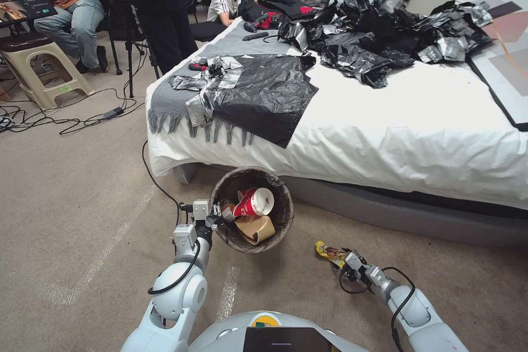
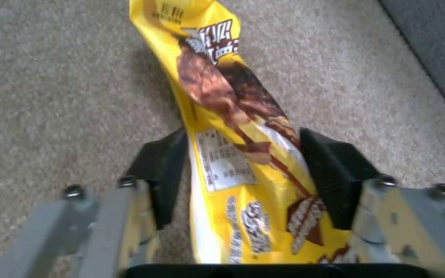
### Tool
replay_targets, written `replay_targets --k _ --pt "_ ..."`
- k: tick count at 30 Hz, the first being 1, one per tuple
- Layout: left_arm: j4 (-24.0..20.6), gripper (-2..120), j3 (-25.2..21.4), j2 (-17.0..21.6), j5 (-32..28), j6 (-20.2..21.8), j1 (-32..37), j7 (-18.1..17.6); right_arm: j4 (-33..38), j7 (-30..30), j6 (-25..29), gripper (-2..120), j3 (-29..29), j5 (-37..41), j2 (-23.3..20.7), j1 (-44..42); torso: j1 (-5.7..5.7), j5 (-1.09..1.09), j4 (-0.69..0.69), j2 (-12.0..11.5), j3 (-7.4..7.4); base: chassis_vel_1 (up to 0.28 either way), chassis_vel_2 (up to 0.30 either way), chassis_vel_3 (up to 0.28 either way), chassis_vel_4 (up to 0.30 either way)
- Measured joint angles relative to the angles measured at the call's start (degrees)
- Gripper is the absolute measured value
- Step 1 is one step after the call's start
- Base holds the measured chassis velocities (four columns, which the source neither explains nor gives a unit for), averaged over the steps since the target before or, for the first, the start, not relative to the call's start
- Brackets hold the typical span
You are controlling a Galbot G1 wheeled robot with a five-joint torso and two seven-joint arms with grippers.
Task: Pick up the trash bin, then pick up the garbage from the floor and place it into the trash bin.
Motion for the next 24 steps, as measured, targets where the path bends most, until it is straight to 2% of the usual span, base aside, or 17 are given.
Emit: replay_targets --k 2,5,8,14,15,24 --pt "-0.1 0 0.0 0.0 0.1 0.0 0.1 0.0 -0.2 0.1 0.4 43 0.1 0.0 0.1 -0.1 0.0 0.0 0.0 0.0 0.0 0.0 0.0 0.0 0.0" --pt "-0.2 0 0.0 0.0 0.1 0.0 0.3 0.0 -0.2 0.1 0.5 39 0.2 0.0 0.3 -0.2 0.0 0.0 0.0 0.0 0.0 0.0 0.0 0.0 0.0" --pt "-0.2 0 0.0 0.0 0.2 0.0 0.3 0.1 -0.2 0.1 0.8 23 0.3 0.1 0.6 -0.2 0.0 0.0 0.0 0.0 0.0 0.0 0.0 0.0 0.0" --pt "-0.2 0 0.1 -0.1 0.3 -0.1 0.3 0.1 -0.3 0.2 0.9 11 0.4 0.2 0.8 -0.2 0.0 0.0 0.01 0.0 0.0 0.0 0.0 0.0 0.0" --pt "-0.2 0 0.1 -0.2 0.3 -0.1 0.3 0.1 -0.3 0.2 1.0 0 0.4 0.3 0.8 -0.2 0.0 0.0 0.01 0.0 0.0 0.0 0.0 0.0 0.0" --pt "-0.3 0 0.2 -0.2 0.4 -0.1 0.3 0.1 -0.3 0.4 1.4 0 0.7 0.9 0.9 -0.2 0.0 0.01 0.01 0.0 0.0 0.0 0.0 0.0 0.0"
